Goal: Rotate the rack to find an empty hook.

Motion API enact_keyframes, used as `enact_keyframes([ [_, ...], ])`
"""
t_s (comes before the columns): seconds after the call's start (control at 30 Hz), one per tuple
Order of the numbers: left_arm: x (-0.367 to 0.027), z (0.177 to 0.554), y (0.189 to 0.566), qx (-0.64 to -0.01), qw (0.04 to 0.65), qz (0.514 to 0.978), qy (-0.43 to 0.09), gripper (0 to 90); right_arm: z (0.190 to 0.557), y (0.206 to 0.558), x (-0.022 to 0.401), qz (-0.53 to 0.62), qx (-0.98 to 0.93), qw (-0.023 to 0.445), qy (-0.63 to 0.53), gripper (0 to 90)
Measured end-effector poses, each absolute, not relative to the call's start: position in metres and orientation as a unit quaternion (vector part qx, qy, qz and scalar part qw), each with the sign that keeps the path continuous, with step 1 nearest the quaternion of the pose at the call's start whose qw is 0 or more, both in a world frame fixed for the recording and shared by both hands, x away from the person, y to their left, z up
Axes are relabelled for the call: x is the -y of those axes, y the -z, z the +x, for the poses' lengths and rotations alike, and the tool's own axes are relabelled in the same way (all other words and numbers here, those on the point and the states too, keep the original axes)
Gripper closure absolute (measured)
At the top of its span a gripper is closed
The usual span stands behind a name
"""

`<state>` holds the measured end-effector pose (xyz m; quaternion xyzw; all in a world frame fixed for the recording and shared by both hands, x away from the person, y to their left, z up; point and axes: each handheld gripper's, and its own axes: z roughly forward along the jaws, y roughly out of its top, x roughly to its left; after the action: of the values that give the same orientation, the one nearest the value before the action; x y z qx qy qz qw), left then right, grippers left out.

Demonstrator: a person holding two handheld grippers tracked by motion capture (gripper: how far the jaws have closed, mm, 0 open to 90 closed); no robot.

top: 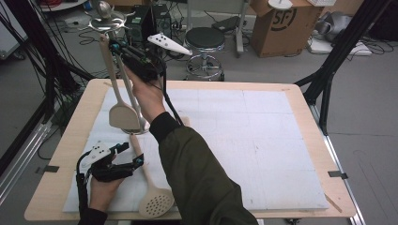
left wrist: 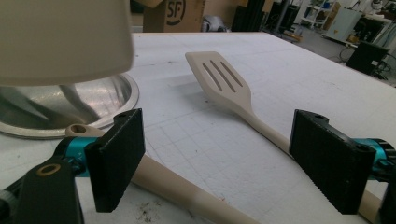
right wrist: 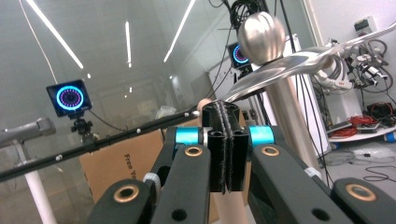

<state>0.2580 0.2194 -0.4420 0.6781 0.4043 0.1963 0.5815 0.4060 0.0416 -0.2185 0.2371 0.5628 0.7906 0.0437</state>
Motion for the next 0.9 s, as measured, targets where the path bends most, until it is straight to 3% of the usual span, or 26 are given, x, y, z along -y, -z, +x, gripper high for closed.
enact_keyframes([
  [0.53,-0.223,0.259,0.442,-0.409,0.579,0.677,-0.197,19.0,0.402,0.228,-0.027,0.234,-0.586,0.051,-0.774,88.2],
  [0.63,-0.222,0.259,0.443,-0.407,0.578,0.679,-0.197,19.0,0.400,0.236,-0.018,0.237,-0.591,0.052,-0.769,80.6],
  [0.8,-0.221,0.257,0.442,-0.407,0.579,0.678,-0.197,19.0,0.398,0.245,-0.005,0.247,-0.601,0.058,-0.758,51.1],
  [0.9,-0.220,0.257,0.441,-0.407,0.580,0.677,-0.198,19.0,0.395,0.247,0.000,0.238,-0.608,0.071,-0.754,43.6],
])
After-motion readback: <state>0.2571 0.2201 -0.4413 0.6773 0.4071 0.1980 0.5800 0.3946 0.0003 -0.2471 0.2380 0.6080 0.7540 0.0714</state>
